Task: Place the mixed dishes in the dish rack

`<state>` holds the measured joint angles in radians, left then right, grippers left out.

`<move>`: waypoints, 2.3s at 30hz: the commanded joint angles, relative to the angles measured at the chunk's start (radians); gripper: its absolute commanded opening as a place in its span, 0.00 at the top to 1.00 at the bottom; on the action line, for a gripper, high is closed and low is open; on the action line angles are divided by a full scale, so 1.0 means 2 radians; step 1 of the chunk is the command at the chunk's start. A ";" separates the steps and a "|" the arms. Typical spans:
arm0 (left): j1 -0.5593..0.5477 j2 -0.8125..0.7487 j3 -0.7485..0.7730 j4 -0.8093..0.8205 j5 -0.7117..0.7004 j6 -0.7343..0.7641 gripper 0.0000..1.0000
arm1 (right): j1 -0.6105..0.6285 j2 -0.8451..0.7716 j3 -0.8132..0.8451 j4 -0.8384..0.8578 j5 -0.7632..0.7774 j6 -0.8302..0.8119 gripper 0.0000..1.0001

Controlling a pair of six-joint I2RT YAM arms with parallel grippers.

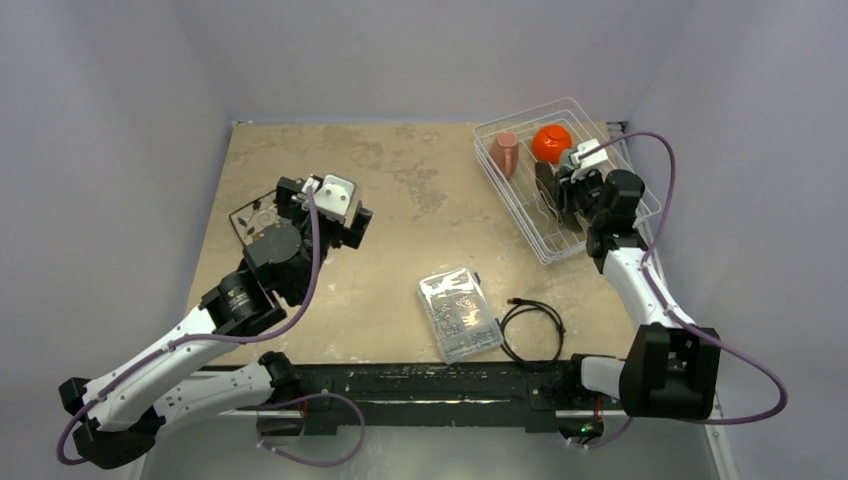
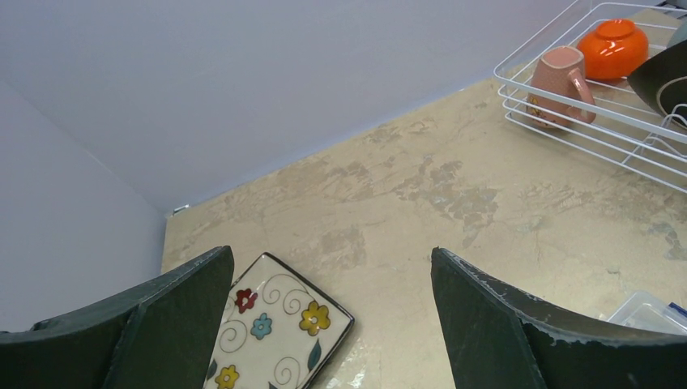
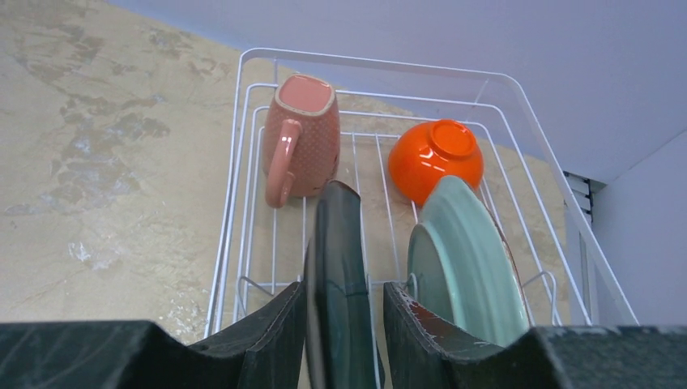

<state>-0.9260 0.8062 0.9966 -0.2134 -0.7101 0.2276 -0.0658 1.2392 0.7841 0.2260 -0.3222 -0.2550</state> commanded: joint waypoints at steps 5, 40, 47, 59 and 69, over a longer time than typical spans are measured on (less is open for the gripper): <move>-0.003 0.000 0.006 0.015 0.003 -0.001 0.10 | 0.000 -0.028 0.003 0.011 0.028 0.006 0.60; 0.001 0.040 -0.006 0.037 -0.025 0.030 0.10 | 0.363 -0.024 -0.045 0.070 0.077 0.151 0.51; 0.001 0.081 -0.006 0.040 -0.032 0.036 0.10 | 0.464 0.022 -0.107 0.163 0.103 0.195 0.50; 0.001 0.158 -0.004 0.033 -0.066 0.001 0.06 | 0.525 0.002 -0.150 0.215 0.144 0.199 0.48; 0.015 0.075 -0.037 -0.093 -0.041 -0.208 0.02 | 0.525 -0.142 -0.176 0.125 0.210 0.151 0.28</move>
<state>-0.9241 1.0645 0.9501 -0.2531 -0.8082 0.0875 0.9825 1.0473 0.4576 0.5156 0.0151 0.0937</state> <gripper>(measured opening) 0.977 0.671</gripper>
